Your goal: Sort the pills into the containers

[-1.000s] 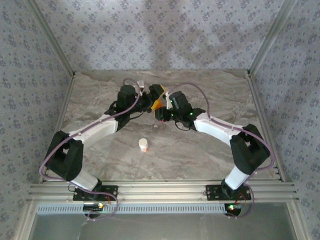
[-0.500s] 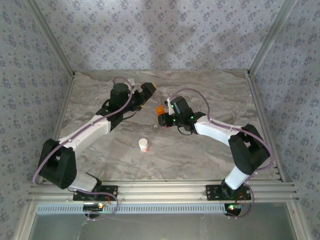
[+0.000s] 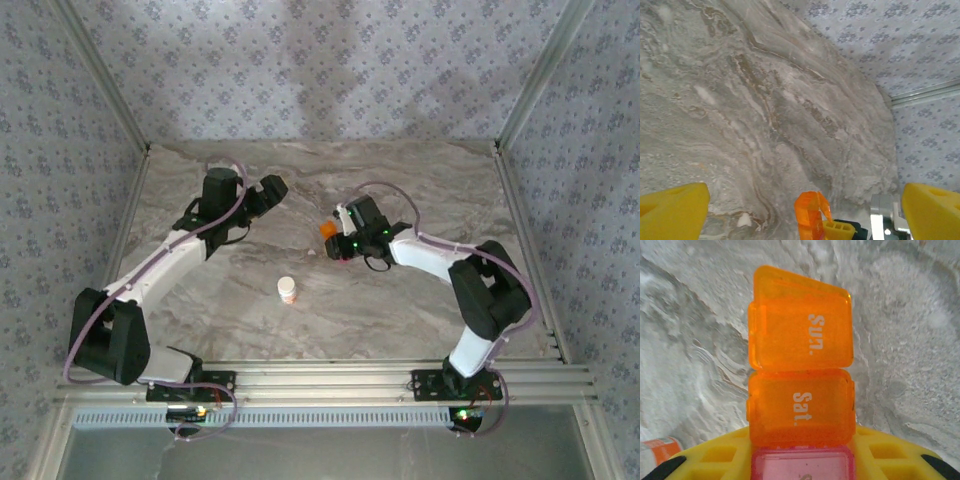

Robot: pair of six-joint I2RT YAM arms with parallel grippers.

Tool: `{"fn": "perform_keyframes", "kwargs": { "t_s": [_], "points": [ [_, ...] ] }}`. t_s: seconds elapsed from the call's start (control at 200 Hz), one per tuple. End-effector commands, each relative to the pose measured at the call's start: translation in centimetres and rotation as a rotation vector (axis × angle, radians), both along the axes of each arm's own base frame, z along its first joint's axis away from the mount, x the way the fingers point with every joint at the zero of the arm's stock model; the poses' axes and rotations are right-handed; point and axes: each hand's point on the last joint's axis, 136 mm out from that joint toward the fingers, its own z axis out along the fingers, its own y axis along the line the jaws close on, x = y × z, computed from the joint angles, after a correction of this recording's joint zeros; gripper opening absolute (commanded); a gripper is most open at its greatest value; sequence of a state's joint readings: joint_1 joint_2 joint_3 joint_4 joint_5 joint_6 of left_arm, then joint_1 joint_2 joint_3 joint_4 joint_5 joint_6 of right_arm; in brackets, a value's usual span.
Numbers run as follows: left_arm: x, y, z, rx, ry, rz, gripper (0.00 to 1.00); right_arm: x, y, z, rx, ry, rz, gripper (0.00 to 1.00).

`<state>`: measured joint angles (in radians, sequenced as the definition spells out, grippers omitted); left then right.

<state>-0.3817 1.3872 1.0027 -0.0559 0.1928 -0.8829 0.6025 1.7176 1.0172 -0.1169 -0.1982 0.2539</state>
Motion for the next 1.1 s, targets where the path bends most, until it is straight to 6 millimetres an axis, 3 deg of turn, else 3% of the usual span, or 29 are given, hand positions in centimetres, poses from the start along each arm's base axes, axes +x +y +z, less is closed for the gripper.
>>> {"fn": "perform_keyframes", "kwargs": {
  "t_s": [0.0,0.65,0.755,1.094],
  "points": [
    [-1.0,1.1,-0.4,0.067,-0.004,-0.008,0.98,-0.7,0.0,-1.9,-0.054,0.034,0.042,0.29],
    [-1.0,1.2,-1.4,0.100,0.025,-0.020,0.98,-1.5,0.1,-6.3,-0.198,0.085,0.083,0.33],
    [-1.0,1.1,-1.5,0.099,0.029,-0.022,0.98,-1.6,0.1,-6.5,-0.212,0.087,0.081,0.37],
    [-1.0,1.0,-1.3,0.096,0.023,-0.026,0.98,-2.2,-0.7,-6.5,-0.253,0.087,0.058,0.64]
  ]
}}
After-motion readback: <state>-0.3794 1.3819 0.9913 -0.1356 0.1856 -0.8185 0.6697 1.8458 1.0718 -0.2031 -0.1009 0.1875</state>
